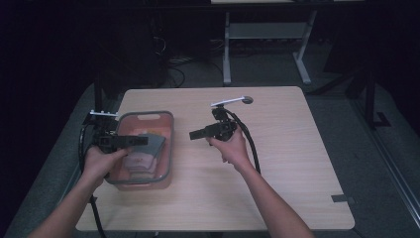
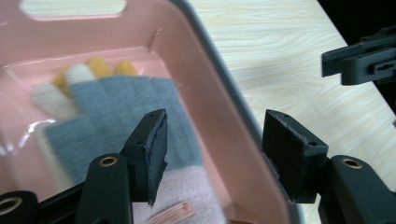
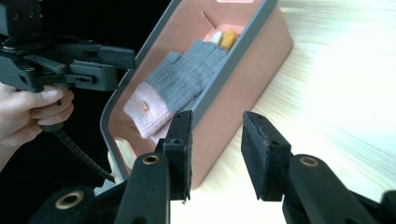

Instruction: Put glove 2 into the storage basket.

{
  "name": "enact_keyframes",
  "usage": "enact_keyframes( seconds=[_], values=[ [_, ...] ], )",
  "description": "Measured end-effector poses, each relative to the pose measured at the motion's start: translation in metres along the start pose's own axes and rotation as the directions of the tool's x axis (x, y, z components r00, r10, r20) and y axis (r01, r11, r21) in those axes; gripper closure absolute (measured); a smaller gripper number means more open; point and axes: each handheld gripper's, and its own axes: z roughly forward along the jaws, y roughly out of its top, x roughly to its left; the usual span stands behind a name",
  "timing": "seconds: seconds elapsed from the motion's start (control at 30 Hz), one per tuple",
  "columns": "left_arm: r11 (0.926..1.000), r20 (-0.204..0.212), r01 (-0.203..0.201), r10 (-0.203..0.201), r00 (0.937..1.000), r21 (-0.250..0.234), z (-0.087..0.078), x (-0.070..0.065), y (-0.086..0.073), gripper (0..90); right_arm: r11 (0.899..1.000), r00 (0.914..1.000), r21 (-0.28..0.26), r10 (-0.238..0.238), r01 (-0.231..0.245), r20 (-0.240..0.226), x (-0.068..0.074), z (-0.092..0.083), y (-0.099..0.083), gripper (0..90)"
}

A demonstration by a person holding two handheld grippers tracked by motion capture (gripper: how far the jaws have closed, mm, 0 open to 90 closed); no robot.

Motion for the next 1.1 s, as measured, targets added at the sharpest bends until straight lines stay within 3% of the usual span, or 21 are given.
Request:
enact_keyframes(
  seconds=[0.27, 0.47, 0.93, 1.1],
  values=[
    [0.9998, 0.037, -0.013, 0.013, 0.9992, -0.017, 0.007, -0.015, 0.004, 38.0, 1.0, 0.9999, -0.012, 0.005, -0.004, 0.01, -0.008, -0.011, -0.004, 60.4],
    [0.9988, 0.076, -0.047, 0.048, 0.996, -0.011, 0.017, -0.031, 0.007, 36.6, 1.0, 0.9995, -0.025, 0.013, -0.013, 0.03, -0.016, -0.022, -0.009, 58.1],
    [0.9953, 0.142, -0.096, 0.094, 0.9853, 0.01, 0.048, -0.066, 0.008, 31.9, 0.996, 0.9959, -0.073, 0.051, -0.046, 0.074, -0.035, -0.055, -0.026, 54.1],
    [0.9912, 0.173, -0.129, 0.122, 0.9773, 0.029, 0.061, -0.085, 0.007, 30.8, 0.993, 0.9932, -0.093, 0.076, -0.068, 0.089, -0.043, -0.07, -0.036, 51.8]
  ],
)
